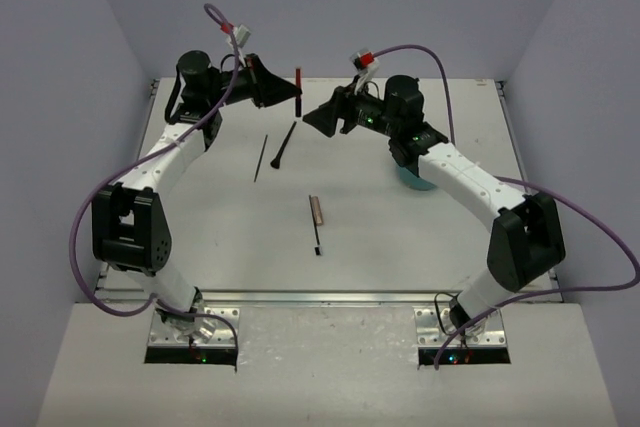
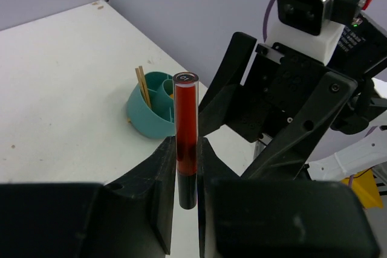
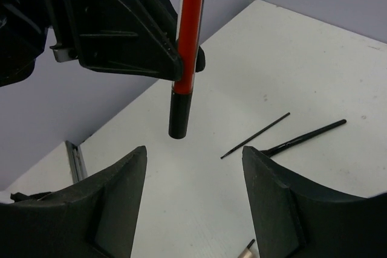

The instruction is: Organize the makeup

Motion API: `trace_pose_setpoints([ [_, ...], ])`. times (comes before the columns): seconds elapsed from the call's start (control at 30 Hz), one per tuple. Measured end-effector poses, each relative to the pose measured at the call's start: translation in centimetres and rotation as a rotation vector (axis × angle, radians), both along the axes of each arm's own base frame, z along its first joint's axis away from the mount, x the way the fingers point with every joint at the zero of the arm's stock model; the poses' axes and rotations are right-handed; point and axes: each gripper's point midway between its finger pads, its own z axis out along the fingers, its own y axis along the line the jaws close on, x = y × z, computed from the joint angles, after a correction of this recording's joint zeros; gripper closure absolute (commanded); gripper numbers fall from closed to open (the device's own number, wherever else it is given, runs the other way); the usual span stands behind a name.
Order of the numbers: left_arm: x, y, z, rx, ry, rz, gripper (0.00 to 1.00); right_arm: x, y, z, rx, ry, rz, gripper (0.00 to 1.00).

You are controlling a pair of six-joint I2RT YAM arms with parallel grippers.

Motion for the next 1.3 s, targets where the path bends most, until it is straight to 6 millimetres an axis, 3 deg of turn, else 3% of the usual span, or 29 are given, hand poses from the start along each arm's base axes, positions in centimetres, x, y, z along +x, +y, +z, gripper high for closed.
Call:
trace_pose_setpoints([
  [0.2, -0.8, -0.8, 0.5, -0.017, -0.016, -0.019, 1.00, -0.3, 1.3, 0.5, 0.035, -0.011, 0.019, 0.38],
  [0.27, -0.9, -1.0, 0.6, -0.017, -0.021, -0.026, 1.00, -0.3, 1.7, 0.1, 0.039, -0.003, 0.021, 0.44],
  [0.37, -1.1, -1.4, 0.5, -0.016, -0.021, -0.035, 1.00, 0.1, 2.2, -1.0, 0.038, 0.021, 0.021, 0.58],
  [0.4, -1.2, -1.5, 0.4, -0.016, -0.021, -0.038, 1.00, 0.2, 2.4, -1.4, 0.037, 0.031, 0.020, 0.68],
  [0.47, -1.2, -1.6, 0.1, -0.011, -0.021, -0.038, 1.00, 0.4, 2.5, -2.0, 0.038, 0.049, 0.021, 0.79],
  [0.6, -1.0, -1.5, -0.6, 0.002, -0.019, -0.023, 1.00, 0.1, 3.0, -2.2, 0.047, 0.052, 0.029, 0.99],
  [0.87, -1.4, -1.3, -2.4, 0.062, -0.015, -0.025, 1.00, -0.3, 2.6, -4.2, 0.002, 0.042, 0.025, 1.00],
  [0.93, -1.6, -1.5, -3.0, 0.075, -0.003, -0.033, 0.78, -0.7, 2.2, -4.8, -0.027, 0.036, 0.022, 1.00],
  [0.97, -1.7, -1.6, -3.3, 0.080, 0.001, -0.039, 0.53, -1.0, 1.9, -5.1, -0.047, 0.035, 0.021, 1.00],
  [1.0, -1.9, -1.7, -3.4, 0.083, 0.004, -0.048, 0.36, -1.1, 1.6, -5.2, -0.068, 0.031, 0.016, 1.00],
  [1.13, -2.3, -1.8, -3.9, 0.104, -0.004, -0.068, 0.12, -1.2, -0.4, -5.4, -0.138, 0.012, -0.018, 1.00],
  [1.17, -2.3, -1.7, -4.1, 0.111, -0.002, -0.069, 0.01, -1.1, -1.0, -5.5, -0.154, 0.014, -0.031, 1.00],
  [1.3, -2.2, -1.5, -4.5, 0.147, -0.013, -0.069, 0.00, -0.4, -5.0, -6.5, -0.236, 0.054, -0.116, 1.00],
])
